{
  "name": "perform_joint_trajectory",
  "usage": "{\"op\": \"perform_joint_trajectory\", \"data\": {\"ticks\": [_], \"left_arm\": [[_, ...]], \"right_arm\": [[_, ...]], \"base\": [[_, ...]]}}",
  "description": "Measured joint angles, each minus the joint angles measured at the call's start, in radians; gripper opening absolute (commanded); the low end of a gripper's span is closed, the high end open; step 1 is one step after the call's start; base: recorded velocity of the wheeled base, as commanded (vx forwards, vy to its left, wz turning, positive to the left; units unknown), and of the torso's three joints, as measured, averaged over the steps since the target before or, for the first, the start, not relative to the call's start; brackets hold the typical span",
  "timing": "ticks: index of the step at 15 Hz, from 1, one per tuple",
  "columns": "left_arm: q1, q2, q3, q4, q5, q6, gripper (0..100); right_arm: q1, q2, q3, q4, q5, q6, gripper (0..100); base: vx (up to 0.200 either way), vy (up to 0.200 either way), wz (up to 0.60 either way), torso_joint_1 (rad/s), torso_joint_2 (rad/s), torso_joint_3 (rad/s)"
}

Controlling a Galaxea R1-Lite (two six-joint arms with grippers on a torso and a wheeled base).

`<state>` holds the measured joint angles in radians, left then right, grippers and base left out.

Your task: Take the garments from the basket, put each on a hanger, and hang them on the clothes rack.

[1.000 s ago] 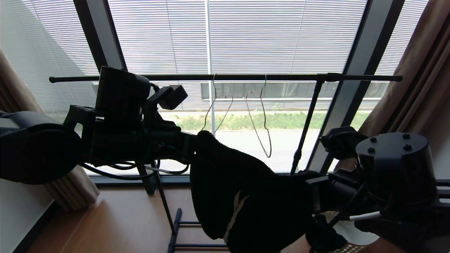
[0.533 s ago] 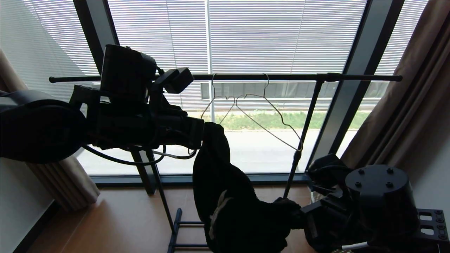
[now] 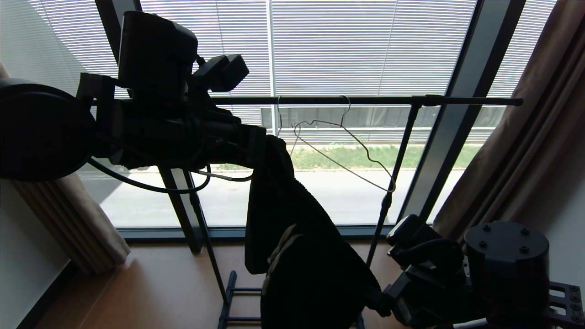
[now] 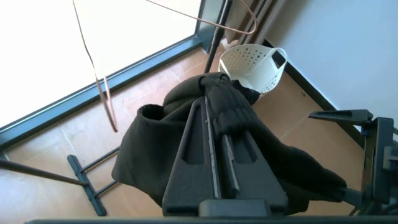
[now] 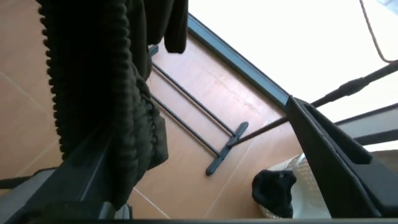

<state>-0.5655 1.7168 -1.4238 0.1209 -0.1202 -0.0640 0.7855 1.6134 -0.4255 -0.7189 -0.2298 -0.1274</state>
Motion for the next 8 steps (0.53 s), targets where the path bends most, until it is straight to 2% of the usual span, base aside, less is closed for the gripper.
{"op": "perform_joint_trajectory", "data": {"ticks": [3, 6, 8], "left_arm": [[-0.002, 0.000, 0.018, 0.000, 0.014, 0.000, 0], [-0.001, 0.001, 0.029, -0.001, 0.025, 0.000, 0], [-0.015, 0.001, 0.036, -0.001, 0.028, 0.001, 0]], "right_arm": [[-0.018, 0.011, 0.000, -0.107, 0.046, -0.037, 100], [-0.041, 0.000, -0.012, -0.124, 0.092, -0.048, 100], [-0.043, -0.007, -0.040, -0.118, 0.095, -0.049, 100]], "base": [[0.000, 0.000, 0.00, 0.000, 0.00, 0.000], [0.000, 0.000, 0.00, 0.000, 0.00, 0.000], [0.000, 0.000, 0.00, 0.000, 0.00, 0.000]]}}
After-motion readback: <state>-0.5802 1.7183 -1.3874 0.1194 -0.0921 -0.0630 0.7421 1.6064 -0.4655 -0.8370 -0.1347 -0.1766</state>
